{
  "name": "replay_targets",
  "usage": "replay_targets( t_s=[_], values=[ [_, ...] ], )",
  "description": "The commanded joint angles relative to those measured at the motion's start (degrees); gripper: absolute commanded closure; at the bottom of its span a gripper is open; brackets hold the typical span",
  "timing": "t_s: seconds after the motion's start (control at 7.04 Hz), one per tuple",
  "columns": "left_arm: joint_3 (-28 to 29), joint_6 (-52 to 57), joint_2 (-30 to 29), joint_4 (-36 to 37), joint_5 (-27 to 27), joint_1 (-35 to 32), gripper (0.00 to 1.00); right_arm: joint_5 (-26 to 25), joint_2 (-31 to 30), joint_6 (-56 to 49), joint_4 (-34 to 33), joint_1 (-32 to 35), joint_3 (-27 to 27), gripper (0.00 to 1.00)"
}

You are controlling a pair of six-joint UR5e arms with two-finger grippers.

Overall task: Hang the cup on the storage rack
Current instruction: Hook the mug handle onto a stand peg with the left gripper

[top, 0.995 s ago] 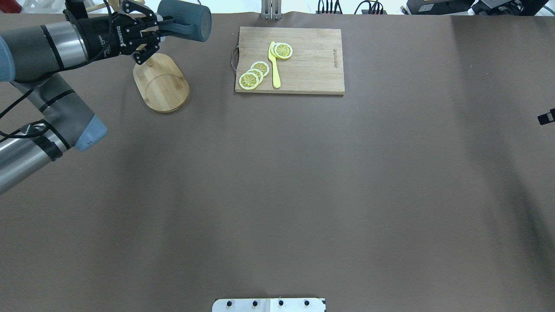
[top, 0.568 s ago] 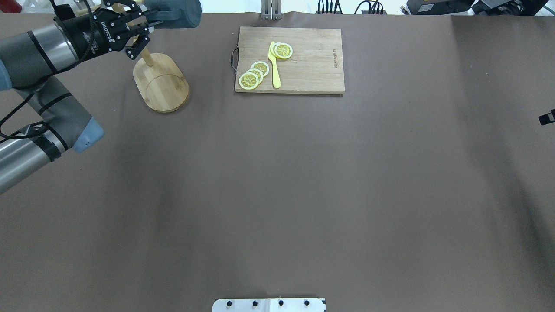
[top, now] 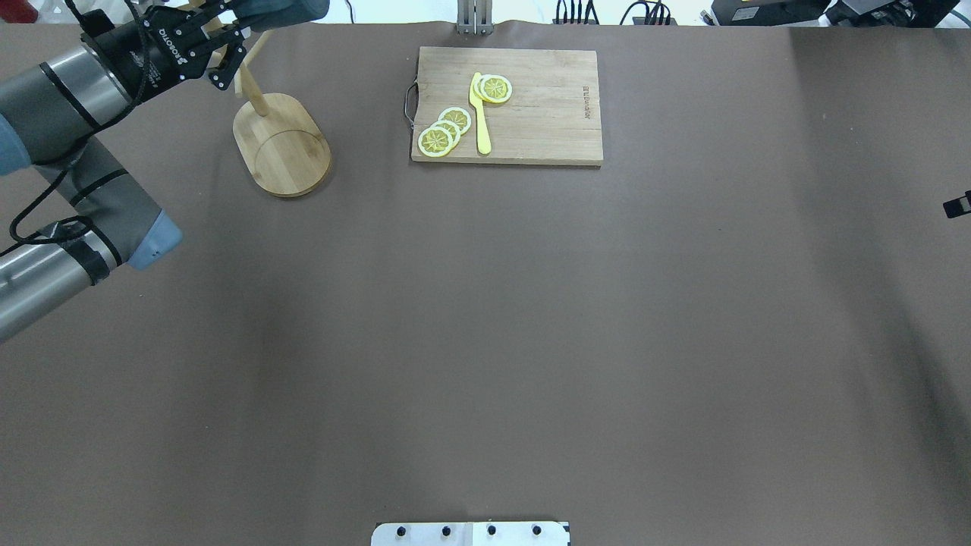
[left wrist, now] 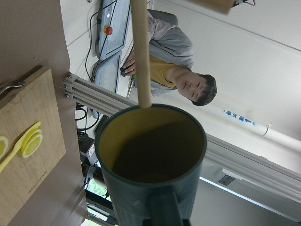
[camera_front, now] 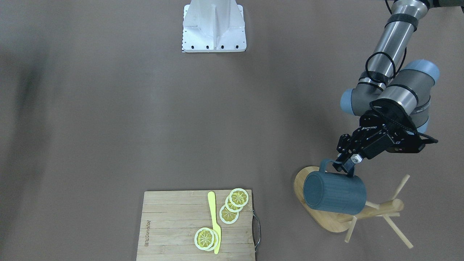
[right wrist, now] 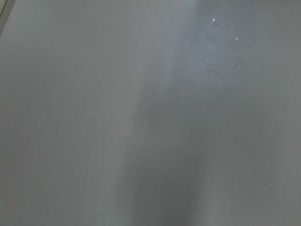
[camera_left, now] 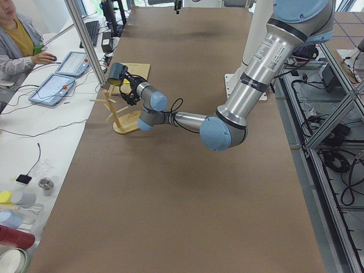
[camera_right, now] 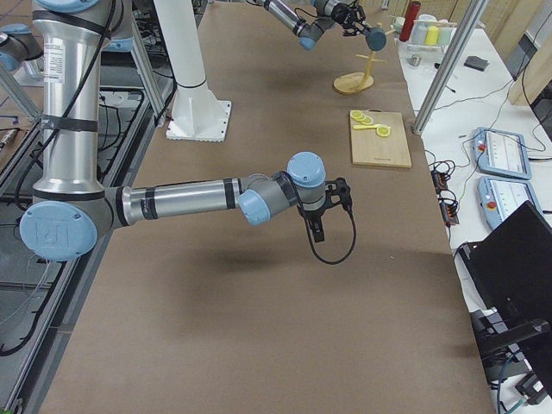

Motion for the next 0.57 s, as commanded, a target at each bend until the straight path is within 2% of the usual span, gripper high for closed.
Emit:
replay_targets(
  t_s=[0.0,0.43],
  values=[
    [1.5,-2.7,-0.4,-0.2,0.5,0.1,1.00,0.0,0.0,0.0,0.0,0.1,0.0,0.00],
    [5.7,-11.2,-0.3,-4.1,3.0,0.1,1.00,0.0,-0.3,-0.1,0.0,0.2,0.4,0.00]
  ],
)
